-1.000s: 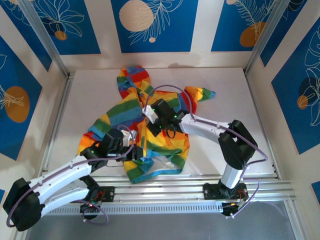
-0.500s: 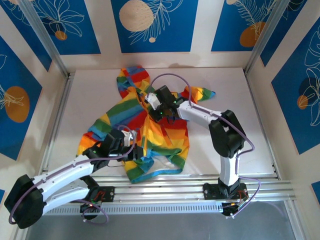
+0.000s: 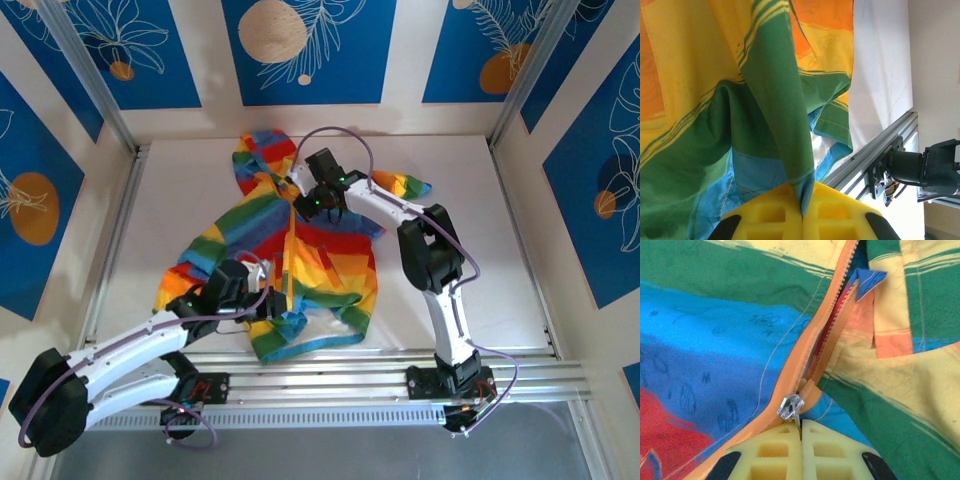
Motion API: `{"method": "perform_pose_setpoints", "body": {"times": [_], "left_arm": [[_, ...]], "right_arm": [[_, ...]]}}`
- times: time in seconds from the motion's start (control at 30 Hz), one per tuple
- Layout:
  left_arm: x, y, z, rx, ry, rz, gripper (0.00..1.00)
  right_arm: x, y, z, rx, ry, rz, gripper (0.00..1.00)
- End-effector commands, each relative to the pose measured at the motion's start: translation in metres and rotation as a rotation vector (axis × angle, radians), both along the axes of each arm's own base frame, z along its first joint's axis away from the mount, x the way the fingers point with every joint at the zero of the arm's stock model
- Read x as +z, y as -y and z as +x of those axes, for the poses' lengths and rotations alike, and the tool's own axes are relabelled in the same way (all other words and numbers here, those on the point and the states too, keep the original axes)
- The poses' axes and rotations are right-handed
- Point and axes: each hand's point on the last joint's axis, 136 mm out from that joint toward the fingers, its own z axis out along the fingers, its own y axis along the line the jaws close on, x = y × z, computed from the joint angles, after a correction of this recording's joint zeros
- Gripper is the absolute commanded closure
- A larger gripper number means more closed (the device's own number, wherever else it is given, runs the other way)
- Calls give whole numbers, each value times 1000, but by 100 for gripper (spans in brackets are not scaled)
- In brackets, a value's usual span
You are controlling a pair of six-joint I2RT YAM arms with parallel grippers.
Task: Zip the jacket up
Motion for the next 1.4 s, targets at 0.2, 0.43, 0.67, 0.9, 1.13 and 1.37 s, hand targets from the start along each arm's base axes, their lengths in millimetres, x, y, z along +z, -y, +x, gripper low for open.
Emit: {"method": "perform_pose_setpoints", "body": {"times": [0.2,0.43,0.67,0.9,1.13,1.37], "left_arm": [[-18,0,-23,-45,-118,-8,100],[-19,-2,-27,-40,-138,-20,100],[-23,-1,-35,-54,-170,-43,100],[-24,-2,-37,-57,-181,-45,100],[-29,-2,-35,-41,-190,-39,100],[-36,6,-23,-23,-188,-41,100]], "right_arm": [[16,6,83,-80,95,41,100],[6,2,107,-83,104,39,100],[15,7,130,-125,128,89,100],[25,21,151,-170,166,129,100],[27,34,168,-197,196,152,100],[32,44,184,-222,248,169,100]]}}
